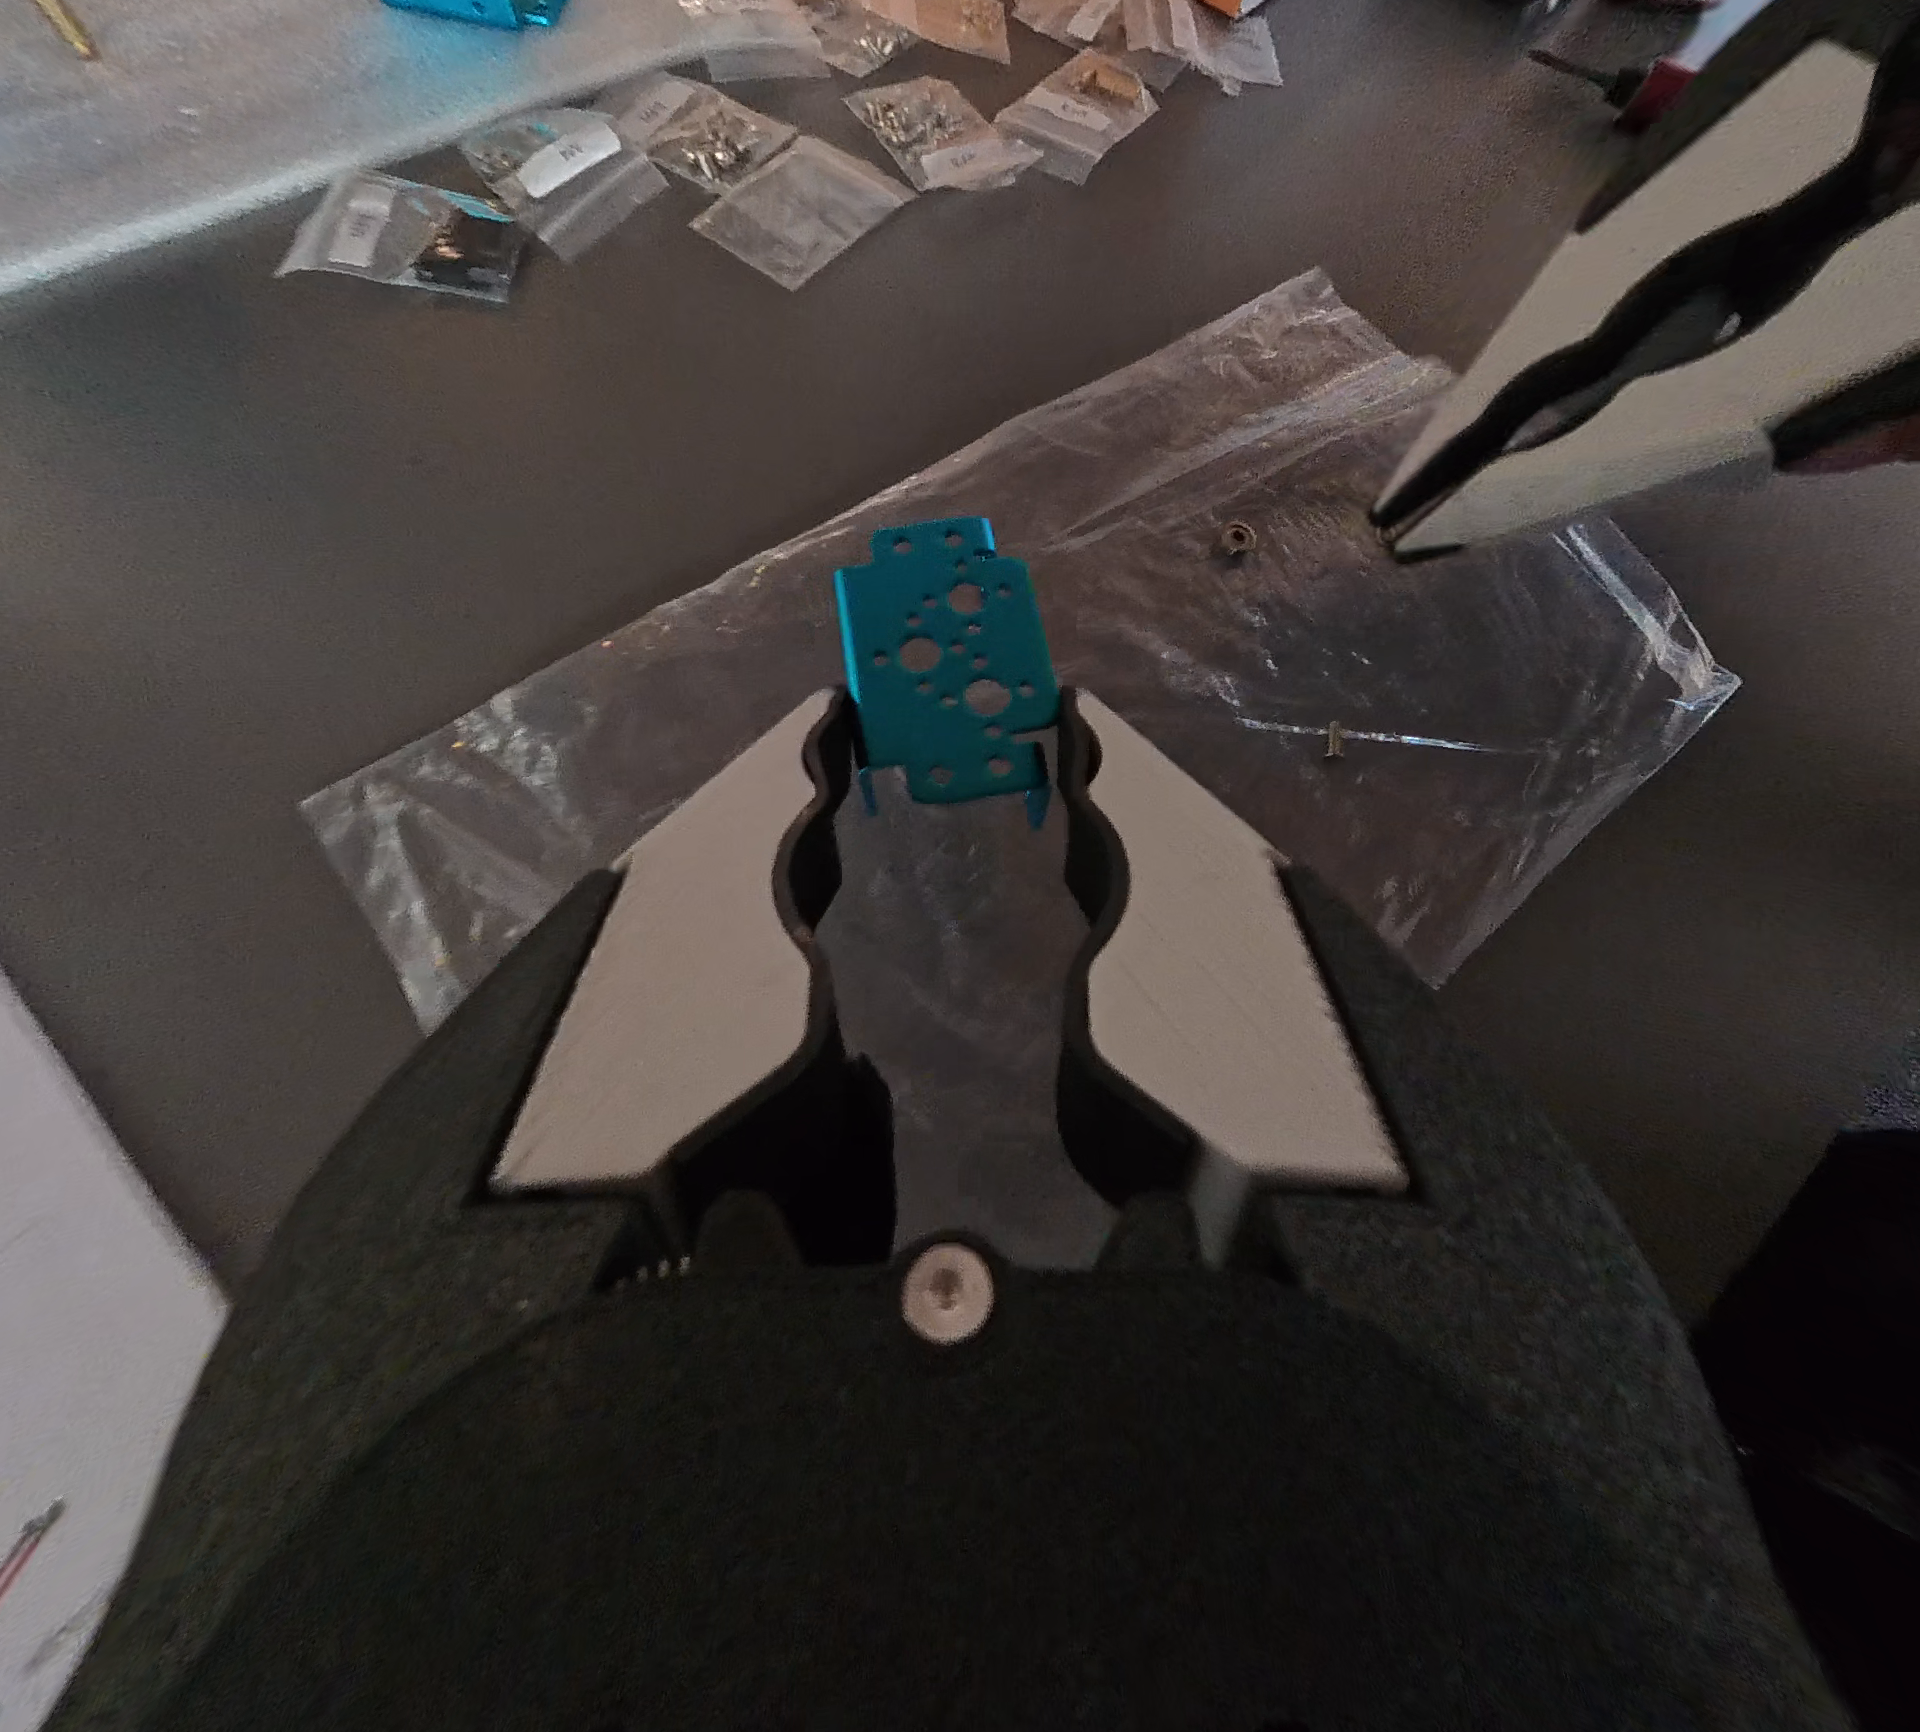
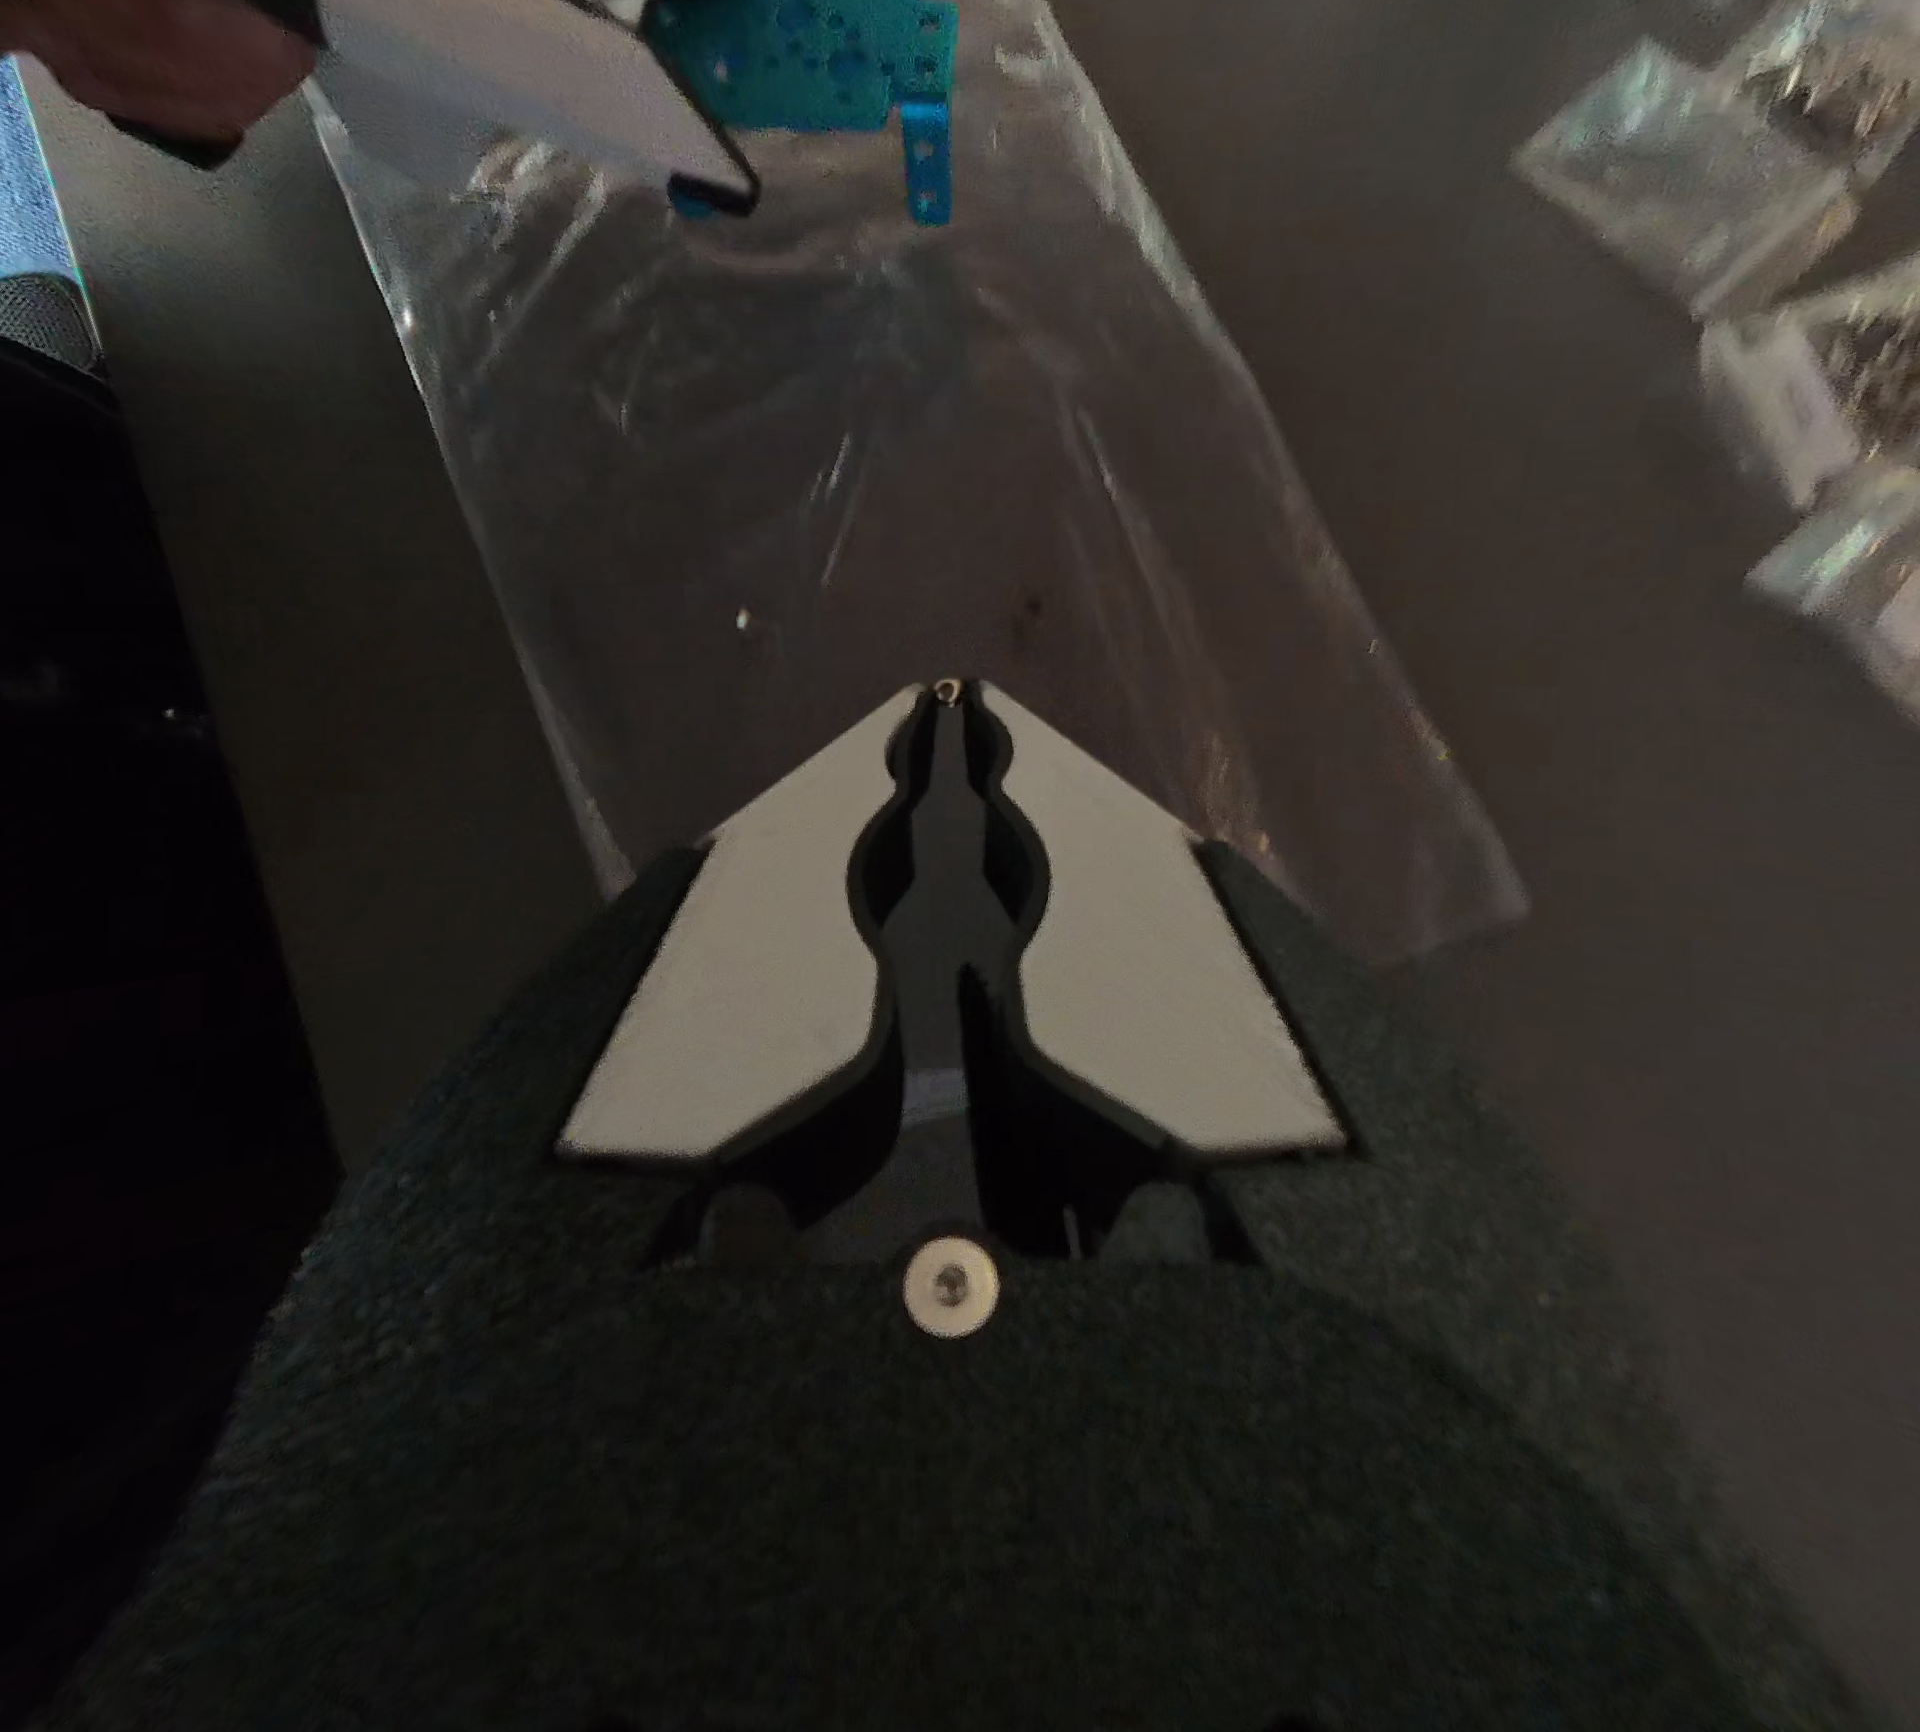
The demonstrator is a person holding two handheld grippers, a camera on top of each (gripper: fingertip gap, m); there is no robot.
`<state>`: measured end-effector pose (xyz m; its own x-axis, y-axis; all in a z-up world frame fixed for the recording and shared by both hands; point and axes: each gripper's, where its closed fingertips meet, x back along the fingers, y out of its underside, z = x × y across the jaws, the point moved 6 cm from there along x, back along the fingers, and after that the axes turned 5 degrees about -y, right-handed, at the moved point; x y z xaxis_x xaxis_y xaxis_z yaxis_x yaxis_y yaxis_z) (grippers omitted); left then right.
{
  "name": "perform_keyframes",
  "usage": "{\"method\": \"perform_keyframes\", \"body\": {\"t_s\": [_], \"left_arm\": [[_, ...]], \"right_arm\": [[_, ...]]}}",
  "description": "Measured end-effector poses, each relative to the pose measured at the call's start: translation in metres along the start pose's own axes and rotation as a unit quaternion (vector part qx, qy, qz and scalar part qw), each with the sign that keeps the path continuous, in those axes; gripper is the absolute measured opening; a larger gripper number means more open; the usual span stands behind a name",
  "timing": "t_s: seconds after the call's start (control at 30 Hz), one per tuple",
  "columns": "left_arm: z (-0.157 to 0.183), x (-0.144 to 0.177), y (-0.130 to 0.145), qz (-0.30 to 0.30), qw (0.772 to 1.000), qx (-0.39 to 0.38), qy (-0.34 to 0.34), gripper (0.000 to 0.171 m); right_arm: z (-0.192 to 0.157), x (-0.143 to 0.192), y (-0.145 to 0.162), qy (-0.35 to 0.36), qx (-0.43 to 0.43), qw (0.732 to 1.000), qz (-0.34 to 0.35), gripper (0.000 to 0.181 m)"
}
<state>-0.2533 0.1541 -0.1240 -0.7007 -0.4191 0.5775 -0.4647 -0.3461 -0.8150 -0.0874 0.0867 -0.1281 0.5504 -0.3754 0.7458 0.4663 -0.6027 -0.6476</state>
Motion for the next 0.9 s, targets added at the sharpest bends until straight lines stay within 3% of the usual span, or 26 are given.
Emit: {"method": "perform_keyframes", "body": {"t_s": [0.13, 0.3, 0.43, 0.67, 0.9], "left_arm": [[0.009, -0.013, 0.000, -0.009, 1.000, -0.004, 0.000, 0.040], [0.015, -0.021, 0.003, -0.029, 1.000, -0.001, -0.004, 0.040], [0.018, -0.004, 0.010, -0.061, 0.998, -0.007, 0.033, 0.057], [-0.003, 0.015, 0.032, -0.110, 0.991, 0.034, 0.073, 0.055], [-0.013, 0.004, 0.028, -0.107, 0.993, -0.017, 0.038, 0.048]], "right_arm": [[0.001, -0.002, 0.017, 0.012, -0.031, 0.999, 0.015, 0.005], [0.013, 0.005, 0.023, 0.033, -0.051, 0.997, 0.056, 0.022], [0.034, 0.015, 0.032, 0.046, -0.093, 0.993, 0.062, 0.040], [0.058, 0.005, 0.022, 0.055, -0.067, 0.995, 0.041, 0.024], [0.068, 0.003, 0.017, 0.072, -0.053, 0.995, 0.035, 0.021]]}}
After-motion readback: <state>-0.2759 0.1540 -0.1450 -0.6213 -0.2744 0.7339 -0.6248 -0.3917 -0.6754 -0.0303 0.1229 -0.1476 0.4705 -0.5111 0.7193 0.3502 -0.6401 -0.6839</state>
